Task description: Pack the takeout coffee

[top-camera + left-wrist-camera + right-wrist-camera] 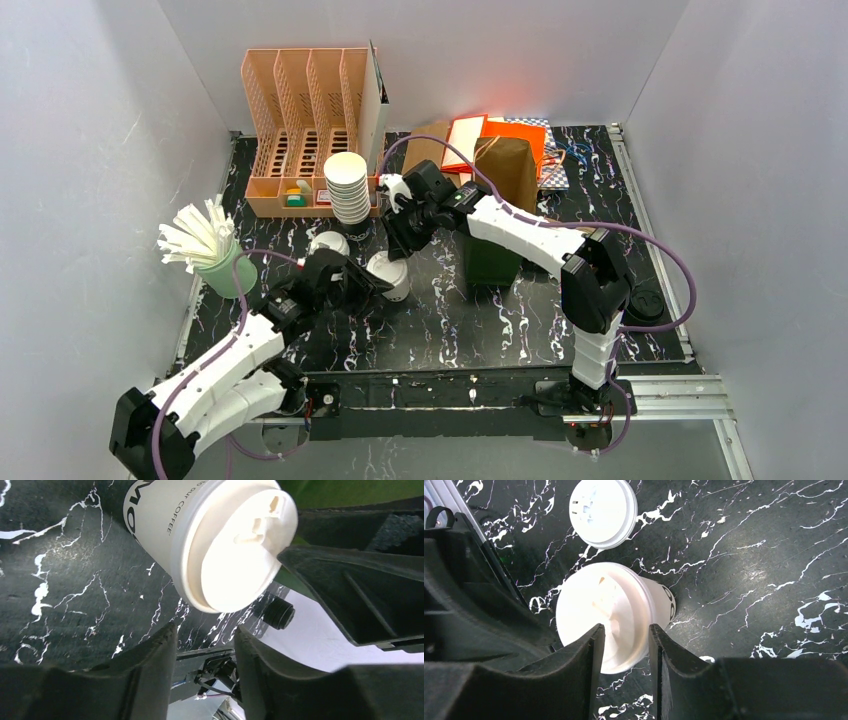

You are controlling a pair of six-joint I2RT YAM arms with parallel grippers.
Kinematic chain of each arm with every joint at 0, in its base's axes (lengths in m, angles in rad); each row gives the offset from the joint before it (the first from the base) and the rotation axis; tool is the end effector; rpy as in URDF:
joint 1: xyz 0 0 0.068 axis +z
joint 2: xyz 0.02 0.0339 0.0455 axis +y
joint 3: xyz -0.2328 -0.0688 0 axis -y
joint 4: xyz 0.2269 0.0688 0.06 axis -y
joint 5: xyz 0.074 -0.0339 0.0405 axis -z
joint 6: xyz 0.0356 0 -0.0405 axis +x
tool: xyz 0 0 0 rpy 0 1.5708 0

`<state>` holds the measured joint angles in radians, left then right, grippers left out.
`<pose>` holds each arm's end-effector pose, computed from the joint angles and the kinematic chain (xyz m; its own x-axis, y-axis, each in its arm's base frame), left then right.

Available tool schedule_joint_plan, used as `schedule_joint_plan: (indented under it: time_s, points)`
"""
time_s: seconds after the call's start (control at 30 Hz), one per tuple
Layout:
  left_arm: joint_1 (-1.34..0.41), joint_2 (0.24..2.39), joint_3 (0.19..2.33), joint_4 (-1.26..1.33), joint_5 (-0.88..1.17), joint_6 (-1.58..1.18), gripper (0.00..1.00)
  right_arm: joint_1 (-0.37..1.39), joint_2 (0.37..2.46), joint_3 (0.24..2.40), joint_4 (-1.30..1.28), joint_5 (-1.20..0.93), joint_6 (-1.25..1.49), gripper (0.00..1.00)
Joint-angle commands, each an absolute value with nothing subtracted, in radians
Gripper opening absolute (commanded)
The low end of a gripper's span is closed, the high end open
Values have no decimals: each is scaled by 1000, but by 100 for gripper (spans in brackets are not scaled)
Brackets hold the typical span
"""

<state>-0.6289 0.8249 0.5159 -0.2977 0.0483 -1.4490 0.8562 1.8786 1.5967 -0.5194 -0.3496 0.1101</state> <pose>0.1497 -0.1111 0.2102 -0.6711 -0.7378 -0.0725 -0.3824 0.4282 -0.8188 0.2529 0.3101 0.2527 -0.5630 -0.4914 -0.6645 -0.8089 0.4926 0.3210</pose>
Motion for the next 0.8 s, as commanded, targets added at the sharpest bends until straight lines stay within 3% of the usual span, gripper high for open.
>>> schedule_joint_plan:
  time_s: [0.0,0.2,0.33,0.43,0.77]
  points:
    - [-621,864,663,-563,14,-1308,47,865,1850,1652,-558,-311,140,48]
    - [-621,879,753,-640,-24,-1258,50,865,1836,1645,-579,-266,153,55]
    - [-618,883,821,-702,-60,-1212,51,865,1796,1634,-590,-224,155,84]
    - [-583,892,849,-734,-44,-1162,49,869,1764,1623,-598,-189,156,97]
    - [-285,994,953,-787,107,-928,49,971,1707,1591,-617,-33,199,98]
